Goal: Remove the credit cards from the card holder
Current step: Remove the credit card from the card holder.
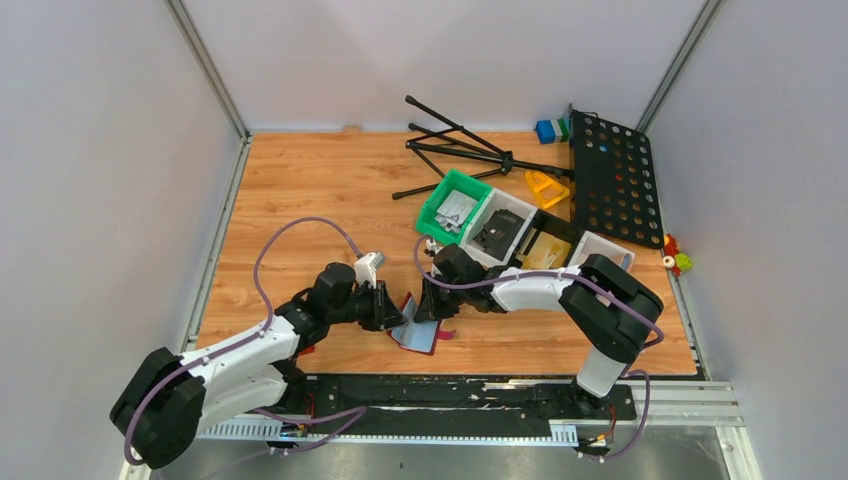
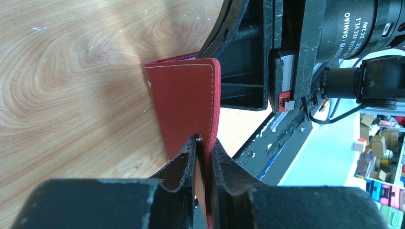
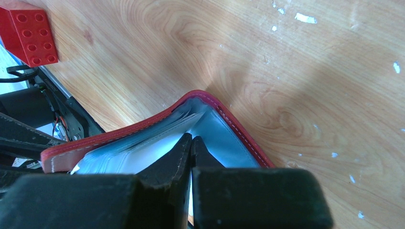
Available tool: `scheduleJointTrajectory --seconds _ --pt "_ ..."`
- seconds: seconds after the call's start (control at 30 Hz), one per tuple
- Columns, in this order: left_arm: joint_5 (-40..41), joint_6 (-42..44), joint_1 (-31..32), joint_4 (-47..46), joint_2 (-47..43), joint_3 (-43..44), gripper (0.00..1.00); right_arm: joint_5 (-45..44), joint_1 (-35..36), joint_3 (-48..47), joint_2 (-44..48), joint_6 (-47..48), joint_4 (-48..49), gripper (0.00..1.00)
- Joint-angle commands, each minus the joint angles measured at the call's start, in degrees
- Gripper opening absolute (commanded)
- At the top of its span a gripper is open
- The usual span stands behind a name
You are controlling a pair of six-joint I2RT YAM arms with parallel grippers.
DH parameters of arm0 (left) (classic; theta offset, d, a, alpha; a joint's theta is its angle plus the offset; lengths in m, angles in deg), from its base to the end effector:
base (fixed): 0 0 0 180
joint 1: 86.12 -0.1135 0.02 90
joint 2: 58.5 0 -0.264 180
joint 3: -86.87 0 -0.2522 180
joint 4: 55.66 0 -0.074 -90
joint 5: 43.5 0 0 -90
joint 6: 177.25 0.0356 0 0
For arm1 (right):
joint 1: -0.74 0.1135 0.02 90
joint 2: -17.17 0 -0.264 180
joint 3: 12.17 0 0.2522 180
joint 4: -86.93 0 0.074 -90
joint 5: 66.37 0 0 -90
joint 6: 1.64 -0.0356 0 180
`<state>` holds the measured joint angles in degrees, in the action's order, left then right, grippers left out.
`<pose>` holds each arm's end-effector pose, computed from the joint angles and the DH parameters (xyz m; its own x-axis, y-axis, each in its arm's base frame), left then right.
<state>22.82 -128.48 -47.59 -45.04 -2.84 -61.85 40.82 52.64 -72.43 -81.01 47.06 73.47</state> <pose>0.1382 -0.1284 0.1662 -0.8831 -0.0684 -0.4642 0.3269 0.6202 -0.7131 0.1916 0.2614 0.1354 -0.9335 -0.1687 -0.3165 -0.3321 0.7396 0.5854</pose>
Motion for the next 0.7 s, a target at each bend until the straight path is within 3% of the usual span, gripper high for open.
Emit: scheduleJointTrajectory --seconds 0.0,0.37,0.53,0.67 --pt "-2.9 0.2 0.1 -0.2 1.2 1.8 0.17 -1.1 0.1 -0.1 -0.7 1.1 0.8 0.03" --pt "-4.1 0.0 0.1 -0.6 1.0 1.9 0.31 -0.6 0.1 -0.2 -0.5 1.7 0.6 0.03" --pt "-2.4 0.8 0.1 1.8 0.0 2.3 0.28 -0.6 0.1 -0.1 -0.4 1.7 0.7 0.03" --pt "-1.3 1.5 0.1 2.8 0.0 2.4 0.19 -0.5 0.1 0.0 -0.2 1.7 0.6 0.04"
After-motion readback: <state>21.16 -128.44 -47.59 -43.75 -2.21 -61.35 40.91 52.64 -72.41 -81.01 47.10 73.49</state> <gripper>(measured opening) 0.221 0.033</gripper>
